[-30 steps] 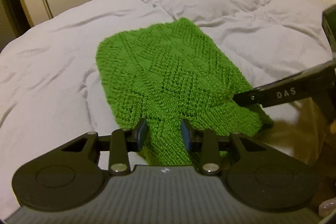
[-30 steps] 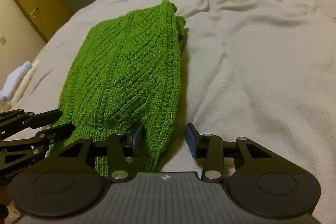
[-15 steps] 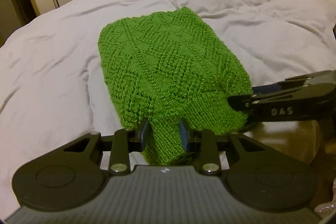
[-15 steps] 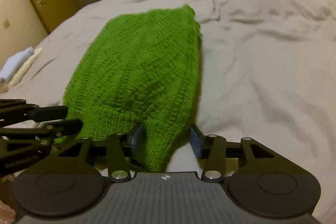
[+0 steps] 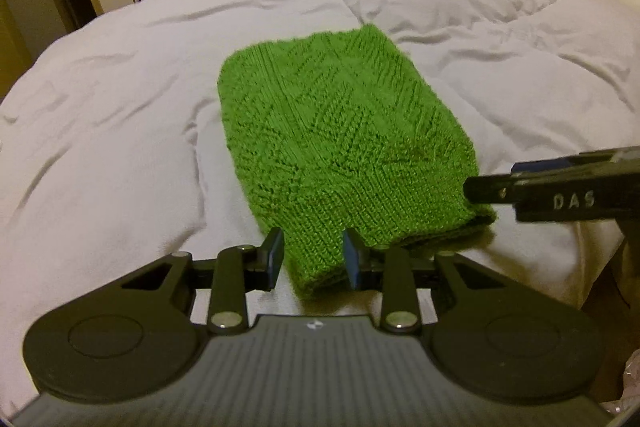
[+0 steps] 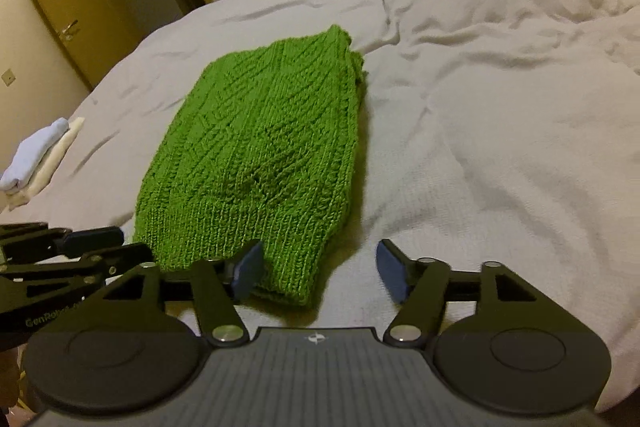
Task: Fold clothes
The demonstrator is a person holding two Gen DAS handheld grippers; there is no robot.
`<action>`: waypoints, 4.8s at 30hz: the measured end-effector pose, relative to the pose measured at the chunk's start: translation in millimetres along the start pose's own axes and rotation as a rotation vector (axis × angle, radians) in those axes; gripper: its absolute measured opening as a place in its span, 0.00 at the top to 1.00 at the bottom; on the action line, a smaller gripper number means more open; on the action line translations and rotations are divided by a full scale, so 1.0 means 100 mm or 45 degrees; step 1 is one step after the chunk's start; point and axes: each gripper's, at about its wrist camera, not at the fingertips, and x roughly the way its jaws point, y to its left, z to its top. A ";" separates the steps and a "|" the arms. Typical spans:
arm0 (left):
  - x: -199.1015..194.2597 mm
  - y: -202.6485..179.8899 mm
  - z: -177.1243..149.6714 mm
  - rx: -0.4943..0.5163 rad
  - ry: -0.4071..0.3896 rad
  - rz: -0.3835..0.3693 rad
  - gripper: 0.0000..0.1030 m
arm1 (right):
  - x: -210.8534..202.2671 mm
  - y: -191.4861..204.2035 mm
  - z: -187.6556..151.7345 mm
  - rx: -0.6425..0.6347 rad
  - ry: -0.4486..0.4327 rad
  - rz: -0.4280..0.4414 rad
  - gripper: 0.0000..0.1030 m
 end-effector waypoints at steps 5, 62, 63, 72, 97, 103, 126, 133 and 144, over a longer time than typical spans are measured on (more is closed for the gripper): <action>0.01 0.25 0.20 0.000 -0.019 -0.002 0.74 | -0.09 -0.01 0.23 -0.033 -0.054 0.026 0.36; -0.40 0.13 -0.14 -0.213 0.092 0.118 0.61 | -0.40 0.17 -0.08 0.036 0.061 0.096 0.24; -0.46 0.13 -0.16 -0.215 0.086 0.124 0.60 | -0.44 0.19 -0.09 0.041 0.056 0.106 0.23; -0.77 0.05 -0.28 -0.221 0.043 0.156 0.59 | -0.77 0.32 -0.18 0.003 -0.001 0.119 0.16; -0.62 0.16 -0.36 -0.268 0.111 0.156 0.59 | -0.59 0.04 -0.26 0.127 0.047 0.128 0.16; -0.55 0.21 -0.33 -0.260 0.122 0.150 0.59 | -0.50 -0.08 -0.24 0.203 0.048 0.161 0.16; 0.73 1.15 0.68 -0.254 0.182 -0.347 0.63 | 0.44 -0.62 0.28 0.822 -0.068 0.326 0.23; 1.20 1.50 0.85 -0.558 0.391 -0.596 0.46 | 0.65 -0.62 0.68 0.786 0.040 0.302 0.22; 1.92 1.76 0.65 -1.008 0.496 -0.883 0.41 | 1.33 -0.75 0.90 0.734 0.236 0.468 0.21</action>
